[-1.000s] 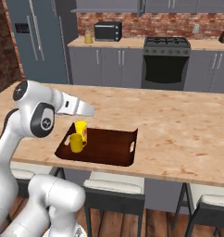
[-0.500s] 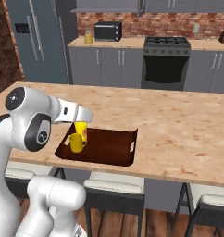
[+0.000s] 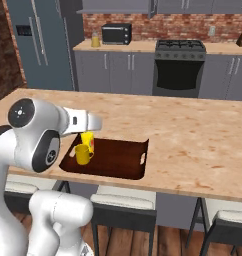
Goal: There is a tray on the dining counter. Grab the cup, mug, and pitcher and place them on the tray. The pitcher may be placed next to the tray if it cannot fit the tray.
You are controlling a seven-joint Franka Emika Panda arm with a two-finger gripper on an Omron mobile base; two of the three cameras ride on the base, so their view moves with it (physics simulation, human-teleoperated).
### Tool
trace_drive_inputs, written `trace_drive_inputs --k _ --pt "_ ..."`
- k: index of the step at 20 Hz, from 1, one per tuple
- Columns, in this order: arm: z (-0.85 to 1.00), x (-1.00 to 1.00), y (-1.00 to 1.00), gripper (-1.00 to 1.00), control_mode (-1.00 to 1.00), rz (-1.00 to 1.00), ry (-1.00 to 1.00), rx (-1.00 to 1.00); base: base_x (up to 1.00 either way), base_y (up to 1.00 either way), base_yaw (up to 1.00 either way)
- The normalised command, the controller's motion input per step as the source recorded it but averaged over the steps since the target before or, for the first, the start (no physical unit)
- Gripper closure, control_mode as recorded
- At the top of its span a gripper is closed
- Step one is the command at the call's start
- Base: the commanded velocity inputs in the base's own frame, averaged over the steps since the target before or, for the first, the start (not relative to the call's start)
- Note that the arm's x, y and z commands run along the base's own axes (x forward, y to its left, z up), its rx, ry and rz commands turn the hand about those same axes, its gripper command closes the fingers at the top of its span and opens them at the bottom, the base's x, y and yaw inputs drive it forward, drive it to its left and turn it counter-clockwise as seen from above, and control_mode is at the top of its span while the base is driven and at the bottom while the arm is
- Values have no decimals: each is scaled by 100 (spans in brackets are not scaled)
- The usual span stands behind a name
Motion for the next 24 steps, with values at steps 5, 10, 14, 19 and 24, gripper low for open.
trace_drive_inputs --k 5,10,14,19,24 --pt "41 -8 5 -100 -100 3 1 7 0 0 0" --pt "34 -42 7 -100 -100 -4 4 5 0 0 0" --pt "18 -35 6 -100 -100 -3 2 4 0 0 0" --pt "21 -25 2 -100 -100 0 2 6 0 0 0" --pt "16 -6 2 -100 -100 0 2 2 0 0 0"
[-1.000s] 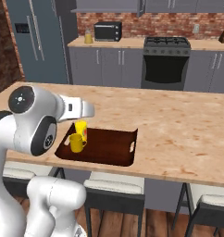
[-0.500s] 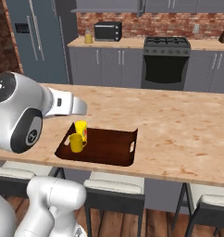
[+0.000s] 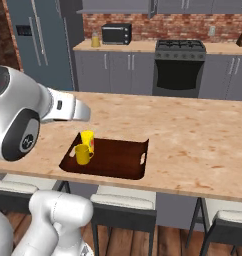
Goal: There is a tray on the dining counter. Grab the cup, mug, and pitcher and place them on the tray. The pitcher may be placed next to the tray if it cannot fit the tray.
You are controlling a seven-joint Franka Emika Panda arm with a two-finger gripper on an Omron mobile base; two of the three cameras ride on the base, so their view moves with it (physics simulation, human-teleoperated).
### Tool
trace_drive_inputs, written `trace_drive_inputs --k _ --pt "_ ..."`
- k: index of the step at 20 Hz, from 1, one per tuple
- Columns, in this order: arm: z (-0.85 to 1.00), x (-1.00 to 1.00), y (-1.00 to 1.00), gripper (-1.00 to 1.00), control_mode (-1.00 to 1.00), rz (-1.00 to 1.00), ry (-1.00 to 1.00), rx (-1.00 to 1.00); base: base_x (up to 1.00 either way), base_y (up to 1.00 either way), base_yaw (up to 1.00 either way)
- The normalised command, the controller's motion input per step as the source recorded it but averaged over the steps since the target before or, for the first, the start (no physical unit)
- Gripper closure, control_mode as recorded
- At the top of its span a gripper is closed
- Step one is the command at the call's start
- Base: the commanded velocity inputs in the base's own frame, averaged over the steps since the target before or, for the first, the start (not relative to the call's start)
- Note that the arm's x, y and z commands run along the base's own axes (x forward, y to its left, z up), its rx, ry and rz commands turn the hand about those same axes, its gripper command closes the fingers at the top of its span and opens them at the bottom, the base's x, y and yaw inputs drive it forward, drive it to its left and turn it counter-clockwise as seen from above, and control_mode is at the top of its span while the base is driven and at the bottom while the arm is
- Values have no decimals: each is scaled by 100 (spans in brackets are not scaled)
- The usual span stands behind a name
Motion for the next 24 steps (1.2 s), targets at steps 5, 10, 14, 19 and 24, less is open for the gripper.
trace_drive_inputs --k 5,10,14,19,24 --pt "0 -10 0 -100 100 0 0 0 -45 3 0" --pt "0 0 0 -100 100 0 0 0 -100 41 0" --pt "0 0 0 -100 100 0 0 0 -100 93 0" --pt "0 0 0 -100 100 0 0 0 -79 100 0" --pt "0 0 0 -100 100 0 0 0 -38 100 0"
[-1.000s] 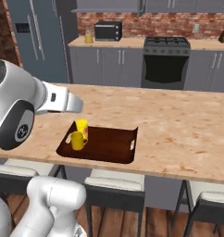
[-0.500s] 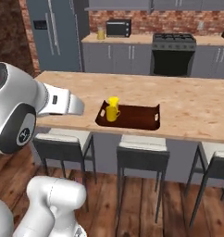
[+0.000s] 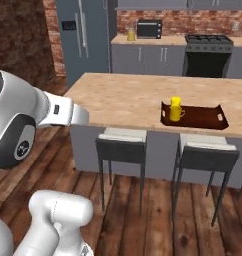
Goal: There is a tray on the dining counter. Grab the cup, mug, and pitcher and place them on the tray. The pitcher may be placed next to the tray if it cannot fit the tray.
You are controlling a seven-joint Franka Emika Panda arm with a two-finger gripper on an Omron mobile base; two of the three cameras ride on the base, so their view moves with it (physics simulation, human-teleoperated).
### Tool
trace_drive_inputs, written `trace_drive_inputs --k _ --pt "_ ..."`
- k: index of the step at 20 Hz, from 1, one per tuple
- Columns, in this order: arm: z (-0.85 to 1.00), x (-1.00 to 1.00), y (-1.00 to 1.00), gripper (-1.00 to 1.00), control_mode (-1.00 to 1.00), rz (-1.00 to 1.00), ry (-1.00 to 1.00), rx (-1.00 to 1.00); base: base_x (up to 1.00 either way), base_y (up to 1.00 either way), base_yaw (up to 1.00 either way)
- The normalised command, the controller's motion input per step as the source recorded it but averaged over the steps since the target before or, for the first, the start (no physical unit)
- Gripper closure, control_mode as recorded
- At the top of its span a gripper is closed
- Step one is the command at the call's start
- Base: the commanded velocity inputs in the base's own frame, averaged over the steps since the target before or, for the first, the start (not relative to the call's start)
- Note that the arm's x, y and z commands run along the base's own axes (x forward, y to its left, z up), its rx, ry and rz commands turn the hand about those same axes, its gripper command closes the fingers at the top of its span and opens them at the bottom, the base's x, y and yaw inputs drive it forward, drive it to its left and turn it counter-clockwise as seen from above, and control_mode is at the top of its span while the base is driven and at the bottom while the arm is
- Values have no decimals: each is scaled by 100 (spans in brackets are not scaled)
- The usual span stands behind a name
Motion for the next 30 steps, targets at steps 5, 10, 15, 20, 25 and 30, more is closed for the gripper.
trace_drive_inputs --k 5,10,15,20,25,30 --pt "0 0 0 -100 100 0 0 0 -9 100 0" --pt "0 0 0 -100 100 0 0 0 0 100 0" --pt "0 0 0 -100 100 0 0 0 0 100 0" --pt "0 0 0 -100 100 0 0 0 0 100 0" --pt "0 0 0 -100 100 0 0 0 13 100 0" --pt "0 0 0 -100 100 0 0 0 50 100 0"
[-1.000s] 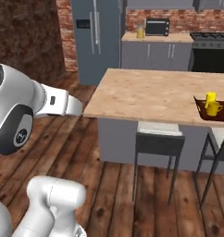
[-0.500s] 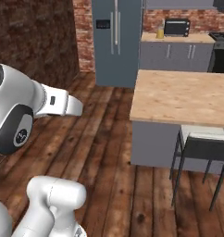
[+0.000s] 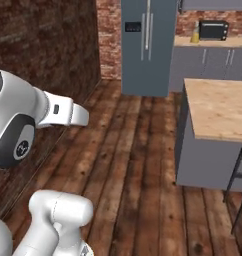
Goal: There is a tray on the dining counter. Grab the cup, mug, and pitcher and place them on the tray. The pitcher may be placed next to the tray if it cannot fit the tray.
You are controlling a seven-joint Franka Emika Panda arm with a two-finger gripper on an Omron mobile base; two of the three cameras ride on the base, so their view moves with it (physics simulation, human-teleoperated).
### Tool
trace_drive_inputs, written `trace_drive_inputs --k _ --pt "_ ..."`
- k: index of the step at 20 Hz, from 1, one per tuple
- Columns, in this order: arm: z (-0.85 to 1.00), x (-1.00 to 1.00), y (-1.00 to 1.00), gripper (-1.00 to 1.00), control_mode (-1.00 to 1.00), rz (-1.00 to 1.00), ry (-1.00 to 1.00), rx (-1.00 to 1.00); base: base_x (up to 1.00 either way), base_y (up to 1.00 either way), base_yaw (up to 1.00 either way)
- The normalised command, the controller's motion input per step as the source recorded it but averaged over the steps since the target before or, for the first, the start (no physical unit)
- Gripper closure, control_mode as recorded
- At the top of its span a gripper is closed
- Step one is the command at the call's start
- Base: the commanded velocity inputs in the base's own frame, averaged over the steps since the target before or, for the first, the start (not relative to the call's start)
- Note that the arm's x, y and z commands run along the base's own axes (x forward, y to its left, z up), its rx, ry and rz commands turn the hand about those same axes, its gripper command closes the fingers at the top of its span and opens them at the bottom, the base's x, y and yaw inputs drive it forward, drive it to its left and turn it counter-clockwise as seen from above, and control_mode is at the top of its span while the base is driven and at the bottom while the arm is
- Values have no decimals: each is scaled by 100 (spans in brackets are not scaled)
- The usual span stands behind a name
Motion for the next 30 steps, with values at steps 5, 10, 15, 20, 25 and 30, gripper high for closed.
trace_drive_inputs --k 5,10,15,20,25,30 --pt "0 0 0 -100 100 0 0 0 94 100 -1" --pt "0 0 0 -100 100 0 0 0 100 85 -8" --pt "0 0 0 -100 100 0 0 0 100 74 -9" --pt "0 0 0 -100 100 0 0 0 100 15 -12" --pt "0 0 0 -100 100 0 0 0 100 0 -11" --pt "0 0 0 -100 100 0 0 0 100 2 -10"
